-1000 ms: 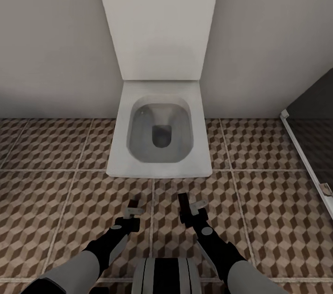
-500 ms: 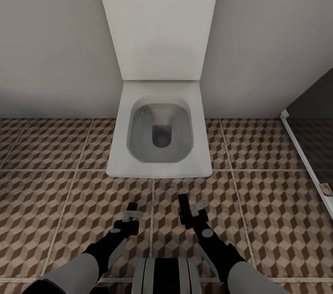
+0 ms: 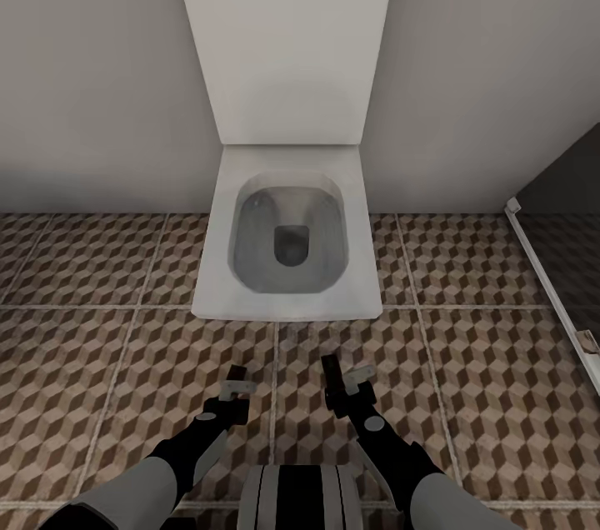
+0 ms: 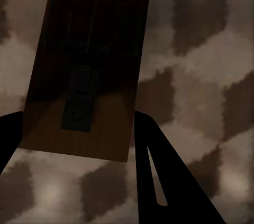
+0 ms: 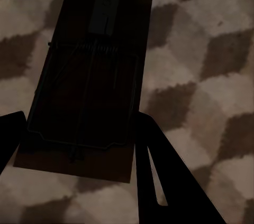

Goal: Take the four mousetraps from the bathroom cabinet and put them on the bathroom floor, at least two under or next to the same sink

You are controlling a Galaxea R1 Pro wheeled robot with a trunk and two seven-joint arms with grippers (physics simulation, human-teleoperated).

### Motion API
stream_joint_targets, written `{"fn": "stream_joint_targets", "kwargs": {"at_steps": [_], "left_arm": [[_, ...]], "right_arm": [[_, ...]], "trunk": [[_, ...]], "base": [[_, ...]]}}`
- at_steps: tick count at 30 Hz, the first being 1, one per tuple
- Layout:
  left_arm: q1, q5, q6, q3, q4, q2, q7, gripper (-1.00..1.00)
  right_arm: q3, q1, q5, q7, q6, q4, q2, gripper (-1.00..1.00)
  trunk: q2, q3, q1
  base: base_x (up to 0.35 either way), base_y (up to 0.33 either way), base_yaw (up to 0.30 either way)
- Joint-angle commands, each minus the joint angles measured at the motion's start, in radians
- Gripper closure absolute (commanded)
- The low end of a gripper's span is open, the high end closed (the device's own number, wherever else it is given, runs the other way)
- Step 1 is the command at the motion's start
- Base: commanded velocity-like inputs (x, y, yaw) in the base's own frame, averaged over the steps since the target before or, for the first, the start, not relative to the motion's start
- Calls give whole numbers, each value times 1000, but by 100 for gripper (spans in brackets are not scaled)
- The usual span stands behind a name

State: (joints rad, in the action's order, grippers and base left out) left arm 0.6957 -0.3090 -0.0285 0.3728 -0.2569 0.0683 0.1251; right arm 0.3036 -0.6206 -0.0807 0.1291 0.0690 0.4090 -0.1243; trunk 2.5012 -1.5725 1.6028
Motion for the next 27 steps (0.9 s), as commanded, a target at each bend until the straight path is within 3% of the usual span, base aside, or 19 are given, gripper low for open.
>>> {"fn": "stream_joint_targets", "kwargs": {"at_steps": [1, 16, 27], "left_arm": [[0, -6, -4, 9, -2, -1, 10, 100], [0, -5, -4, 12, -4, 0, 10, 100], [1, -5, -4, 42, -11, 2, 10, 100]], "right_arm": [[5, -1, -5, 5, 2, -2, 0, 100], [3, -1, -6, 7, -1, -32, -1, 100], [2, -1, -7, 7, -4, -60, -3, 100]], "trunk": [[0, 0, 0], [0, 0, 0], [0, 0, 0]], "base": [[0, 0, 0], [0, 0, 0], [0, 0, 0]]}}
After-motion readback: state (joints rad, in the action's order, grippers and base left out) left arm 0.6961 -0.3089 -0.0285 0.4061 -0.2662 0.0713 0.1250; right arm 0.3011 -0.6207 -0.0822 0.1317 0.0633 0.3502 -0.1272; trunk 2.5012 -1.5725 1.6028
